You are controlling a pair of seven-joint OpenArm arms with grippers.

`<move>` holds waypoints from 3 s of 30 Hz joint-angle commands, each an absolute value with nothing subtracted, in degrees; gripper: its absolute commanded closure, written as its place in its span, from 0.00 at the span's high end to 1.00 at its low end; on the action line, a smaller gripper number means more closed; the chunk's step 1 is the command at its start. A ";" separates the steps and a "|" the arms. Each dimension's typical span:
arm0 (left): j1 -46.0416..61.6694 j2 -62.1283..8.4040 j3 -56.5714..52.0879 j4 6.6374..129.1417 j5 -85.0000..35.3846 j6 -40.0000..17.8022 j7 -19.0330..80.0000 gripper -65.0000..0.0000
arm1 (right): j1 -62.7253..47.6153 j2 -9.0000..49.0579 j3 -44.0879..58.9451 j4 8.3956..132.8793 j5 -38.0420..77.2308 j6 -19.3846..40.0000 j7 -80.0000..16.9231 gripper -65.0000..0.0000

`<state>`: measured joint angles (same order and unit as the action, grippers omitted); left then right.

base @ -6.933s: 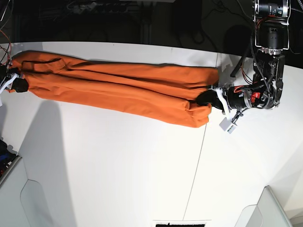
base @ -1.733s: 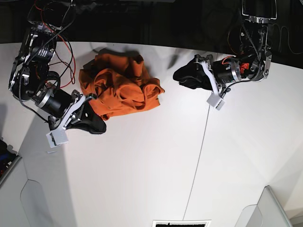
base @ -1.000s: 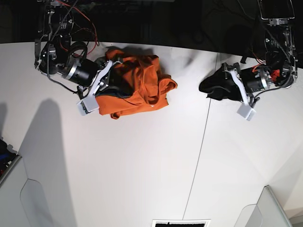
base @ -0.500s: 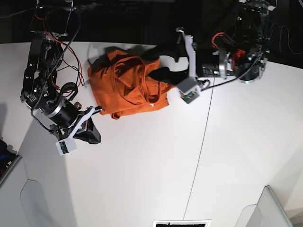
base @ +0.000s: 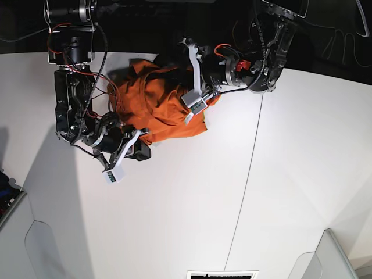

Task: Layout the t-shirt on the table in an organized manner, then fold the t-shirt properly
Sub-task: 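Reach the left gripper over the bundle and tuck its loose fabric, then press and square the bundle's sides with both grippers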

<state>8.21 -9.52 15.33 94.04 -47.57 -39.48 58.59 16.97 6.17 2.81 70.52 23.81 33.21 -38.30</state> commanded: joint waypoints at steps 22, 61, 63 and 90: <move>-6.74 -16.21 15.25 84.47 -33.30 -40.00 44.14 0.61 | -3.16 7.09 2.57 92.75 44.05 34.52 -46.78 0.00; -6.20 -20.73 13.80 93.54 -44.47 -39.75 49.39 0.61 | 15.73 1.39 1.02 73.97 29.41 33.28 -38.74 0.00; -4.93 -18.72 13.80 90.32 -42.81 -39.90 47.97 0.61 | 16.67 1.39 0.71 68.93 29.28 33.26 -38.74 0.00; -0.14 -15.31 3.84 97.60 -55.24 -40.00 56.03 0.61 | 13.50 2.04 0.91 87.00 37.36 33.45 -47.31 0.00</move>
<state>0.71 -15.20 4.01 96.64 -53.78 -39.68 56.99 12.78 2.04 0.86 85.95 36.14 33.04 -48.27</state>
